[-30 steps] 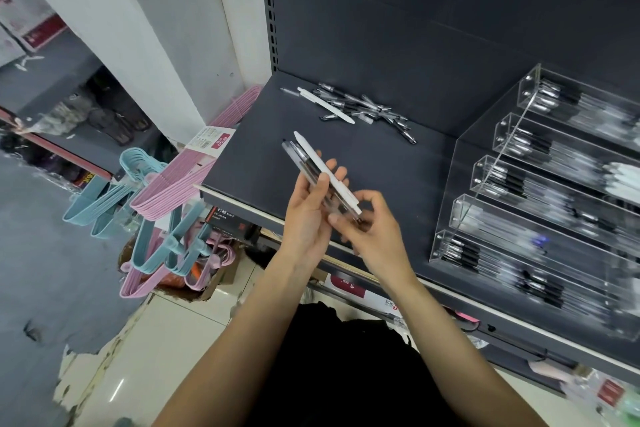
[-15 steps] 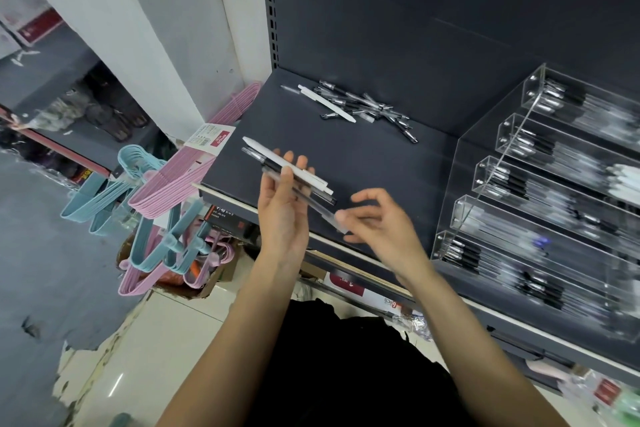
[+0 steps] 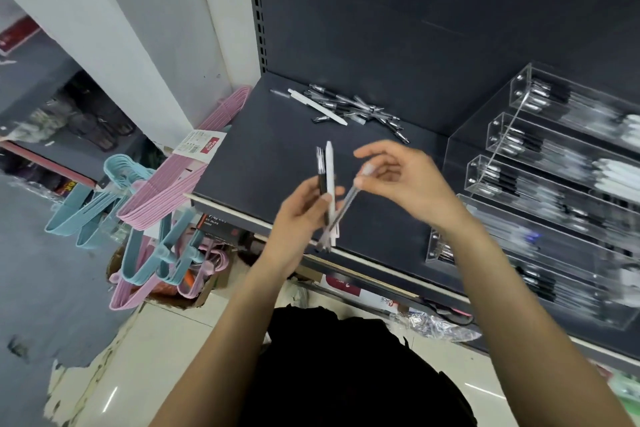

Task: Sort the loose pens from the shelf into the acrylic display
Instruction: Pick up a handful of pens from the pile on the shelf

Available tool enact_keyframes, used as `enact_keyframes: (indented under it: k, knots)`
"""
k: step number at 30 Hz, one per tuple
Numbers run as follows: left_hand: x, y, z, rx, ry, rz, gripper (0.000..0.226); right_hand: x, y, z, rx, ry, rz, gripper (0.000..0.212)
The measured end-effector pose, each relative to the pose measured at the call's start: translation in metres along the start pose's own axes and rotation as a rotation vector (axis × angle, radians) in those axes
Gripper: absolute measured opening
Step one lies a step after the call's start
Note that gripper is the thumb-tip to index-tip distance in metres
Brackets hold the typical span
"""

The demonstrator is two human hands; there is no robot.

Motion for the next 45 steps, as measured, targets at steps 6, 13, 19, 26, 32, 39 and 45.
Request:
enact_keyframes:
  k: [6,13,19,26,32,39,45]
  knots:
    - [0.013,-0.006,0.039,0.075,-0.215,-0.139,0.027,-0.010,0.027,-0.001,-0.072,0.157,0.105,0.021]
    - [0.022,-0.011,0.055,0.146,-0.179,-0.166,0.030,-0.030,0.015,-0.019,-0.047,0.174,0.131,0.020]
    - [0.028,-0.014,0.083,0.131,-0.094,-0.154,0.028,-0.046,0.002,-0.037,-0.068,0.169,0.091,0.023]
    - [0.053,-0.027,0.142,-0.071,-0.216,-0.086,0.029,-0.091,-0.059,-0.077,-0.270,0.068,-0.007,0.025]
    - [0.082,-0.057,0.200,-0.256,-0.315,-0.019,0.019,-0.152,-0.111,-0.115,-0.233,-0.083,-0.027,0.015]
    - [0.094,-0.092,0.235,-0.518,-0.208,0.078,0.019,-0.186,-0.114,-0.185,-0.425,-0.438,-0.119,0.013]
    - [0.098,-0.103,0.230,-0.595,-0.190,-0.006,0.023,-0.191,-0.092,-0.181,-0.417,-0.819,-0.215,0.015]
Point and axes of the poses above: each hand's wrist, its own y-axis towards the middle knuckle, its own z-axis out of the palm, x = y × z, the point moved 3 cm from there along y, towards the middle knuckle, and after that the axes turned 12 degrees about z, right-handed, at the moved point
